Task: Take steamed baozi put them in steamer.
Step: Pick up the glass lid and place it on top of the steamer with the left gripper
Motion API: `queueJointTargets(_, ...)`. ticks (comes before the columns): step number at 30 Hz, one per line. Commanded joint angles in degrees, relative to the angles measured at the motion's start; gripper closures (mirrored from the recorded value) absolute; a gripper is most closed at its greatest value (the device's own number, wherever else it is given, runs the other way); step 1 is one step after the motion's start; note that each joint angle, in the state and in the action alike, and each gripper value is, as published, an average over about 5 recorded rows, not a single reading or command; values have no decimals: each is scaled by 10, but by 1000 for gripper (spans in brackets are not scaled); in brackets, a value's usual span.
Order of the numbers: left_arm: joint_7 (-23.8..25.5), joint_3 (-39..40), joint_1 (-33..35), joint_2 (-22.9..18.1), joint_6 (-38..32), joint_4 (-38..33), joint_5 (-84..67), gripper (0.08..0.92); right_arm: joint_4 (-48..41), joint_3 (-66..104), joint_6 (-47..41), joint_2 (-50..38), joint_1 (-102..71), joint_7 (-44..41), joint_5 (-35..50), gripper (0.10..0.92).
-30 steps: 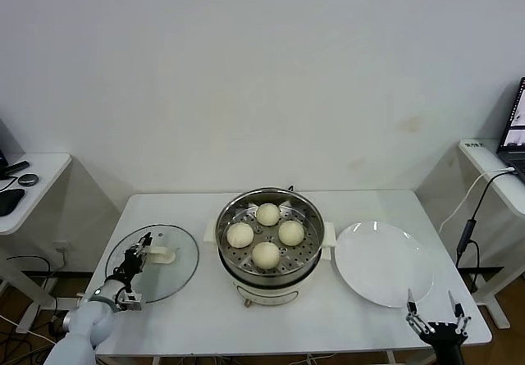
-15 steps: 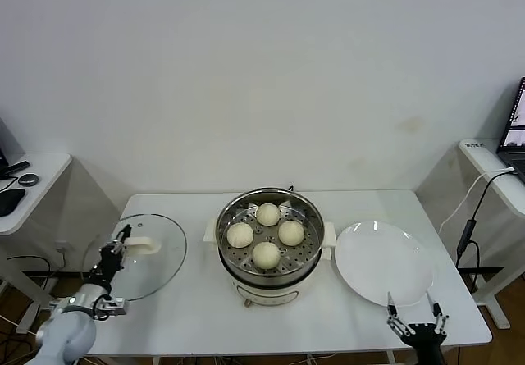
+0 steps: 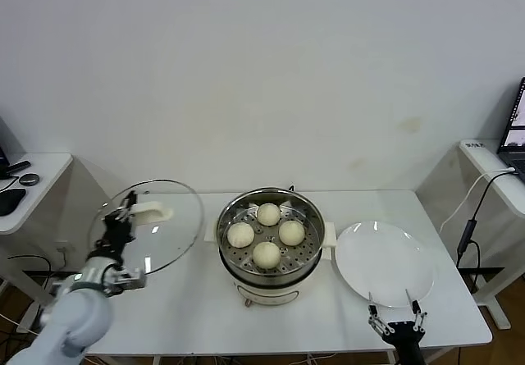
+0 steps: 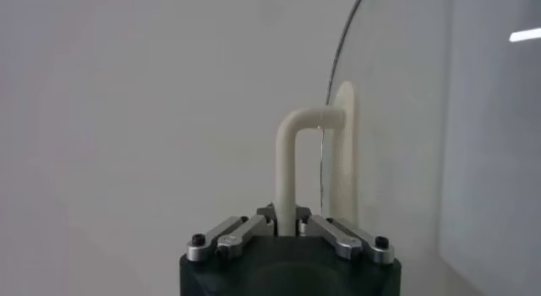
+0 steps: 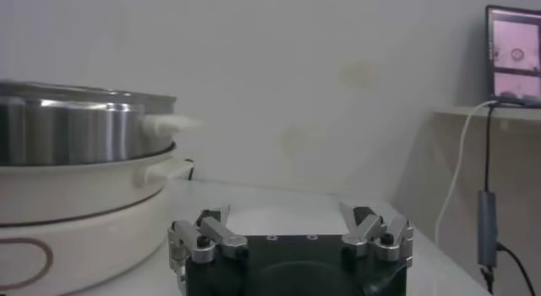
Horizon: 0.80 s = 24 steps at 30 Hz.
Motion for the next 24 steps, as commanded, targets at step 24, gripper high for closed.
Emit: queueJointTargets(24,180,391,-263,-300,184,106,282,824,-69,-1,19,-5,55,50,-84,203)
